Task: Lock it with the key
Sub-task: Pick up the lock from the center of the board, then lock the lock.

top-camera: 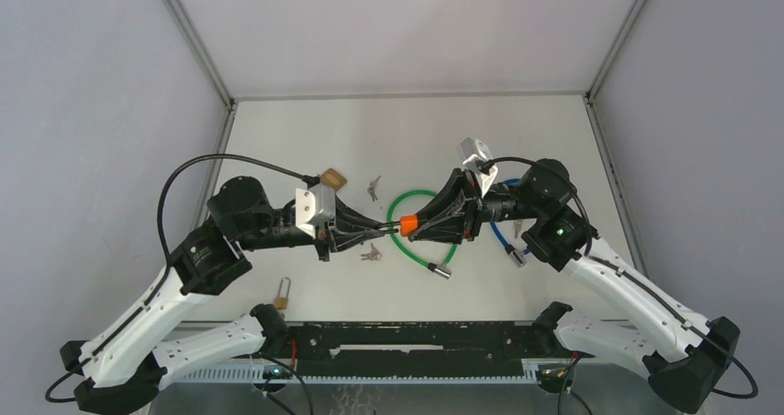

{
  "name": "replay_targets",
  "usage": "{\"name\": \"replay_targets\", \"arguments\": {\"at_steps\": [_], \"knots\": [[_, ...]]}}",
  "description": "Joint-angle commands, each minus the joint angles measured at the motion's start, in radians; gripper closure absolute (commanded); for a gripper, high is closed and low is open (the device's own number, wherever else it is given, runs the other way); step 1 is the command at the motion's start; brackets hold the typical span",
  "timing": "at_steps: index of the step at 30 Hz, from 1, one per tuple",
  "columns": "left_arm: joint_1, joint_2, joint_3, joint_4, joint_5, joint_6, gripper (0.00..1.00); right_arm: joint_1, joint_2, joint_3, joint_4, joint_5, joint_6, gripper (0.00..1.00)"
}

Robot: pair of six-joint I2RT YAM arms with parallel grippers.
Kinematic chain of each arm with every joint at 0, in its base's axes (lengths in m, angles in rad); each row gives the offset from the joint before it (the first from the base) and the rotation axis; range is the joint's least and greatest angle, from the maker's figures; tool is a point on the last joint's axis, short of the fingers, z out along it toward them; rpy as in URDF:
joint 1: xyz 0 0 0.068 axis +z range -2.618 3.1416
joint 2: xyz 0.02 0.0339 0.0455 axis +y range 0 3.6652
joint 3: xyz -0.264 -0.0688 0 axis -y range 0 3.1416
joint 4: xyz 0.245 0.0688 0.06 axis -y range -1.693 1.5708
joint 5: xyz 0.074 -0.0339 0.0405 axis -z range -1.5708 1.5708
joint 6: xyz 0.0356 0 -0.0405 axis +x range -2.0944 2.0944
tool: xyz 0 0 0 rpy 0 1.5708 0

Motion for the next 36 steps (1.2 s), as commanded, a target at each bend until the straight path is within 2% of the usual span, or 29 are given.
{"name": "replay_targets", "arguments": {"at_steps": [1, 3, 4, 7, 17, 20, 24, 32, 36], "knots": [[-0.003, -0.002, -0.024, 0.084, 0.033, -0.072, 0.90, 0.003, -0.030, 0.012, 0.095, 0.015, -0.015, 1.00], [-0.005, 0.006, -0.030, 0.105, 0.042, -0.104, 0.99, 0.007, -0.033, 0.012, 0.102, 0.022, -0.013, 1.00], [-0.005, 0.009, -0.036, 0.124, 0.045, -0.122, 1.00, 0.010, -0.035, 0.012, 0.105, 0.028, -0.015, 1.00], [-0.007, 0.017, -0.066, 0.223, 0.066, -0.214, 1.00, 0.034, -0.037, 0.012, 0.106, 0.063, -0.050, 1.00], [-0.030, 0.041, -0.163, 0.439, 0.125, -0.337, 1.00, 0.055, -0.014, 0.012, 0.173, 0.142, -0.075, 1.00], [-0.032, 0.052, -0.198, 0.553, 0.127, -0.398, 1.00, 0.072, -0.004, 0.012, 0.165, 0.165, -0.088, 1.00], [-0.032, 0.072, -0.228, 0.670, 0.088, -0.471, 1.00, 0.085, 0.009, 0.009, 0.136, 0.194, -0.086, 1.00], [-0.033, 0.113, -0.258, 0.832, -0.060, -0.578, 1.00, 0.090, 0.020, -0.103, 0.225, 0.333, -0.016, 1.00], [-0.066, 0.148, -0.236, 0.846, -0.051, -0.553, 1.00, 0.086, 0.031, -0.144, 0.260, 0.409, -0.018, 1.00]]}}
